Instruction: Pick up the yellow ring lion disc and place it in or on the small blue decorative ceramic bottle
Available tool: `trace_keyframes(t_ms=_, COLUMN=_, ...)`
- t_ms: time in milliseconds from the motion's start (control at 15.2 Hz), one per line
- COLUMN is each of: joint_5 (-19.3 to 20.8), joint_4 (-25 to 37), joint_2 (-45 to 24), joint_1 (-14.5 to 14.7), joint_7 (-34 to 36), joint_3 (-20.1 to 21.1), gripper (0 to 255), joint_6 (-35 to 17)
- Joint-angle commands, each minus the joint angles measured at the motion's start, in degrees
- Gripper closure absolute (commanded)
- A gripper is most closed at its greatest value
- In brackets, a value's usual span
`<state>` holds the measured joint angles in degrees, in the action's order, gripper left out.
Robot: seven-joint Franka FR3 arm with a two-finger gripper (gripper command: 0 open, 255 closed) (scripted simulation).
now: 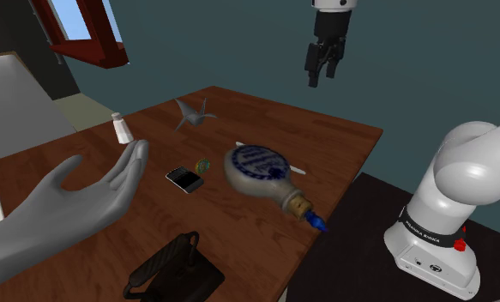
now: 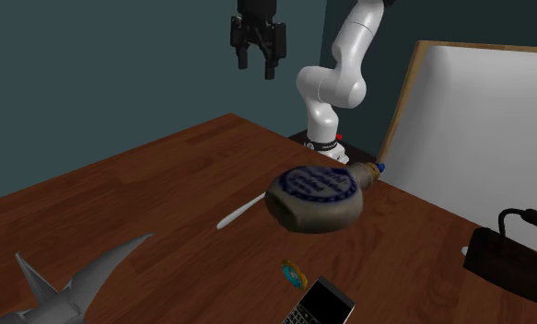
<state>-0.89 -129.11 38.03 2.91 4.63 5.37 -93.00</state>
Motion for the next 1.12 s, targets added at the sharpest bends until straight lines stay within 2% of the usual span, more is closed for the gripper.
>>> trace_keyframes(t_ms=0, joint_5=-0.89, joint_4=0.28, joint_2=-3.01, joint_1=0.55, joint_7=1.53, joint_3=1.56, gripper=0, joint_6=-2.25)
trace_keyframes(t_ms=528, joint_5=-2.95, joint_4=5.34, joint_2=-16.35, joint_1=2.66, joint_7=8.05, joint_3=7.97, gripper=0, joint_6=-8.72)
trace_keyframes(t_ms=1056, joint_5=-1.68, joint_4=14.45, joint_2=-31.83, joint_1=4.77, joint_7=15.03, joint_3=13.57, gripper=0, joint_6=-13.14)
